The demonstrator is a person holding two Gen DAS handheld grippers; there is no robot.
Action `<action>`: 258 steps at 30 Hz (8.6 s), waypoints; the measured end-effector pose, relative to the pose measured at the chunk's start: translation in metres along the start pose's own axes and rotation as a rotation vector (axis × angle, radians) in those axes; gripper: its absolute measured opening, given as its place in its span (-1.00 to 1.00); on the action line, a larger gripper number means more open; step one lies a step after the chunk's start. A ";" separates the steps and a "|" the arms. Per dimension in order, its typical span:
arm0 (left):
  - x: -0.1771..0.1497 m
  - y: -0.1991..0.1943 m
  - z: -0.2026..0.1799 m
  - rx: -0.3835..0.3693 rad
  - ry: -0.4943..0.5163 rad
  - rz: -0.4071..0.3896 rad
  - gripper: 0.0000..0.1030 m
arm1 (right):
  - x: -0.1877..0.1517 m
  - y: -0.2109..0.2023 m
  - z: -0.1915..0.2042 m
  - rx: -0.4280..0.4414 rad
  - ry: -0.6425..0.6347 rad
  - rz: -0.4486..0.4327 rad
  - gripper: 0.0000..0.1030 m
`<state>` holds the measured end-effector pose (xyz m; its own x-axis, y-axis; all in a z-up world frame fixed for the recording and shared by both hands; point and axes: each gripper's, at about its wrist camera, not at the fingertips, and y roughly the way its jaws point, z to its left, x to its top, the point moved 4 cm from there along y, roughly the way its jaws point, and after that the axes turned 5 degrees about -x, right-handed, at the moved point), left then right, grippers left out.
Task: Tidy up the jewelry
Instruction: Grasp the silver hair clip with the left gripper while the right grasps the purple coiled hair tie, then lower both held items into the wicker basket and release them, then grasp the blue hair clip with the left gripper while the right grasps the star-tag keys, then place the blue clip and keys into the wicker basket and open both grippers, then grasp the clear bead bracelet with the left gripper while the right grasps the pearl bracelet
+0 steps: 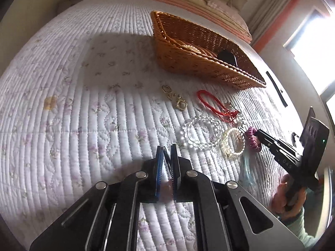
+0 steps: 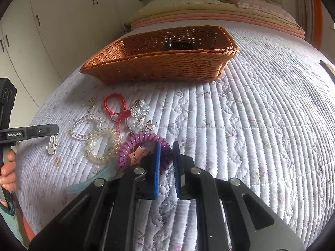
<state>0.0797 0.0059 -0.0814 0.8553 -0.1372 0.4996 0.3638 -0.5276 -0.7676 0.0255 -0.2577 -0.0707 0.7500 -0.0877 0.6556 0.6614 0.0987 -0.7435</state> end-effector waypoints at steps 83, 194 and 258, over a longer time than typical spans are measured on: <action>0.149 0.075 -0.048 0.069 0.158 -0.194 -0.58 | 0.208 0.113 -0.001 -0.109 0.092 0.146 -0.80; 0.150 0.052 -0.051 0.070 0.142 -0.306 -0.79 | 0.194 0.089 0.009 -0.002 0.074 0.032 -0.60; -0.002 0.026 -0.034 0.173 0.215 -0.103 -0.76 | -0.027 -0.009 0.083 -0.005 -0.151 0.106 -0.79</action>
<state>0.0748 -0.0365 -0.0889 0.7198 -0.2745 0.6376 0.5176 -0.3999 -0.7564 -0.0003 -0.1735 -0.0704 0.8073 0.0727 0.5857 0.5790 0.0943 -0.8098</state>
